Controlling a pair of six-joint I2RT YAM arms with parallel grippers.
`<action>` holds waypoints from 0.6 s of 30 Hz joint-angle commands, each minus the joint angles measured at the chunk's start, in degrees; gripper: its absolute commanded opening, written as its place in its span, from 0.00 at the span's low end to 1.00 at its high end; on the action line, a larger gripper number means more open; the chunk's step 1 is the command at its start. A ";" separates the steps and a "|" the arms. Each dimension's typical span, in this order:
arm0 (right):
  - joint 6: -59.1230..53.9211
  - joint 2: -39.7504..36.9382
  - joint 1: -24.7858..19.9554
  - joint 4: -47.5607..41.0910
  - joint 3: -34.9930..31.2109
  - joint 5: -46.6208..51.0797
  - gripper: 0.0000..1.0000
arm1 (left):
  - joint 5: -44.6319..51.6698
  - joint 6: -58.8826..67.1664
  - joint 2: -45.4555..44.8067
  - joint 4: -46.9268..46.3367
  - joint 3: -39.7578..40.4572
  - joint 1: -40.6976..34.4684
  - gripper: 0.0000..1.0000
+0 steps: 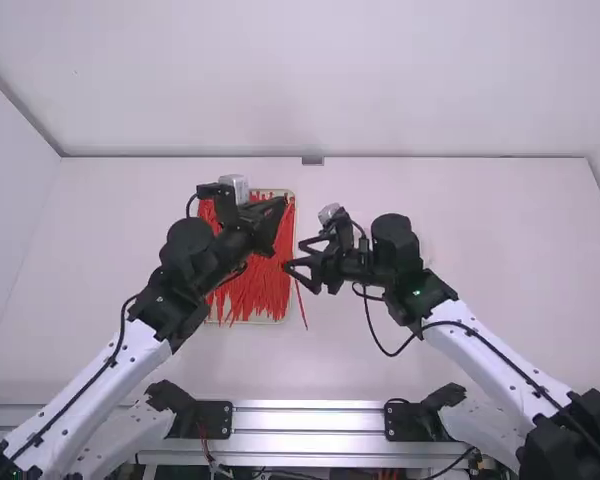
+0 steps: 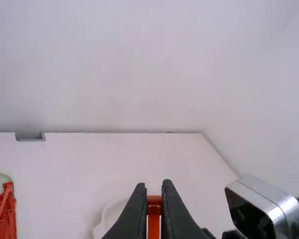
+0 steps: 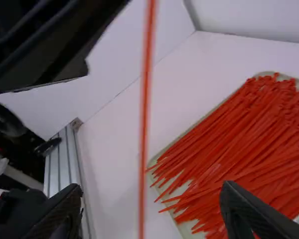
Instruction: Fasten the cable tie
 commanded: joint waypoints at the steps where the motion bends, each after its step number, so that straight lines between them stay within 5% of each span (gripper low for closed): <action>1: -0.02 -0.79 1.27 0.28 1.70 1.99 0.70 | -0.20 -1.18 0.33 0.31 -0.74 -0.28 0.02; 7: -0.22 -0.79 2.62 0.28 1.70 3.37 0.54 | -0.17 -0.79 0.20 0.31 -0.74 -0.24 0.02; 11: -0.17 -0.79 1.97 -0.02 1.70 3.17 0.30 | 0.04 -1.14 -0.17 0.31 -0.74 -0.28 0.02; 14: -0.17 -0.79 1.97 -0.33 1.70 3.19 0.00 | 0.46 -1.11 -0.17 0.20 -0.74 -0.26 0.02; 18: -0.20 -0.79 1.97 -0.35 1.70 3.37 0.00 | 1.53 -0.96 -0.17 0.31 -0.74 -0.28 0.02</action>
